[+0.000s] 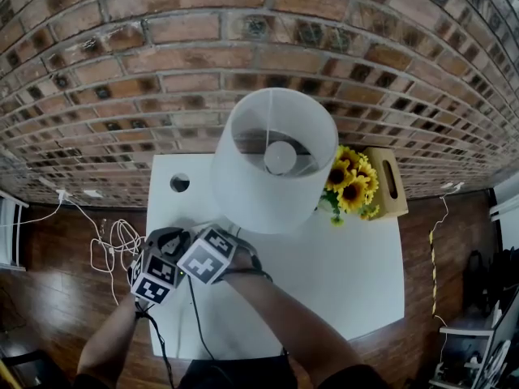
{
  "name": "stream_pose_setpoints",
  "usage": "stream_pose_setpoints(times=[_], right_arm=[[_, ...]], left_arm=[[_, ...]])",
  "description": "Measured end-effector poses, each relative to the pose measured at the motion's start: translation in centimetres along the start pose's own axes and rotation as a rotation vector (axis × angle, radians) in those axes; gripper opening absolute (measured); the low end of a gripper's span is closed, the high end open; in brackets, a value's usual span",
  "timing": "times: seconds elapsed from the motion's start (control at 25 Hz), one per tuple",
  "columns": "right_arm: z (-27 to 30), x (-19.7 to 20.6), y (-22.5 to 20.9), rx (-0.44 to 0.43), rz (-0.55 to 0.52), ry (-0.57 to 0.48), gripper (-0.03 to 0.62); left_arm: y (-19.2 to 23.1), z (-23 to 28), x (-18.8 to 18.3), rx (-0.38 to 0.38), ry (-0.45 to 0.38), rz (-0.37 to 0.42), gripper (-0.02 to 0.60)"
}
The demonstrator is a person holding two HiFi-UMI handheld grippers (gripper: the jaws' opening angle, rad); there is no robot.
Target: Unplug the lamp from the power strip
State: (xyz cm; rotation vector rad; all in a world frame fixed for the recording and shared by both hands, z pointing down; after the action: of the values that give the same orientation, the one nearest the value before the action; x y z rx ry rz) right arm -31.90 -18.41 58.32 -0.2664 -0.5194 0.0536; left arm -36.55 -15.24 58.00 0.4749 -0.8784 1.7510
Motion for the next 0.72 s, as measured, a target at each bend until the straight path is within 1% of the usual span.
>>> stream_pose_setpoints(times=[0.12,0.2,0.24,0.28,0.32,0.36,0.4,0.44,0.48,0.52,0.56,0.64,0.72], right_arm=[[0.0,-0.1,-0.1,-0.012,0.005,0.002,-0.002],[0.0,-0.1,0.0,-0.014,0.006,0.005,-0.002],[0.0,-0.1,0.0,-0.012,0.004,0.004,-0.002],[0.0,-0.1,0.1,-0.012,0.002,0.002,-0.002],[0.0,-0.1,0.1,-0.014,0.003,-0.002,-0.002],[-0.1,-0.1,-0.1,-0.017,0.008,-0.008,-0.002],[-0.2,-0.1,-0.2,-0.021,0.019,-0.016,-0.002],[-0.2,0.0,-0.3,-0.022,0.03,-0.023,-0.002],[-0.2,0.2,-0.2,-0.019,0.036,-0.027,-0.002],[-0.2,0.2,-0.1,-0.014,0.036,-0.028,-0.002],[-0.1,0.2,-0.1,-0.009,0.031,-0.026,-0.002],[-0.1,-0.1,-0.1,-0.004,0.024,-0.021,-0.002],[-0.1,-0.1,-0.1,-0.006,0.025,-0.017,-0.002]], left_arm=[[-0.1,0.0,0.1,-0.004,0.004,0.022,0.091],[-0.1,-0.2,0.1,-0.006,0.0,0.012,0.091],[0.2,-0.6,-0.4,-0.017,-0.031,-0.01,0.091],[0.9,-1.3,-1.6,-0.041,-0.093,-0.034,0.089],[2.0,-2.1,-3.3,-0.075,-0.17,-0.037,0.08],[3.1,-2.7,-5.1,-0.109,-0.226,-0.007,0.078],[3.9,-3.0,-6.5,-0.135,-0.248,0.049,0.078],[4.4,-3.1,-7.2,-0.15,-0.251,0.102,0.078],[4.7,-3.3,-7.4,-0.156,-0.246,0.134,0.078],[4.8,-3.5,-7.2,-0.153,-0.239,0.138,0.078],[4.9,-3.6,-6.9,-0.145,-0.231,0.119,0.078],[5.3,-3.9,-6.4,-0.137,-0.225,0.054,0.078],[5.6,-4.2,-6.3,-0.151,-0.229,0.01,0.078]])
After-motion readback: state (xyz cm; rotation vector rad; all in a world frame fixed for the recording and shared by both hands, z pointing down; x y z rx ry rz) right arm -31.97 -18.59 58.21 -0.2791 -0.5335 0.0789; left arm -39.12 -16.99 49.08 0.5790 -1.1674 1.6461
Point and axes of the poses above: the fingertips, and each gripper's own axes: z forward along the fingers, y to its left, x out of its underside, the point moved 5 cm from there along -z, backward along the fingers, and after that the axes turned 15 degrees about -x, right-handed, at the moved point
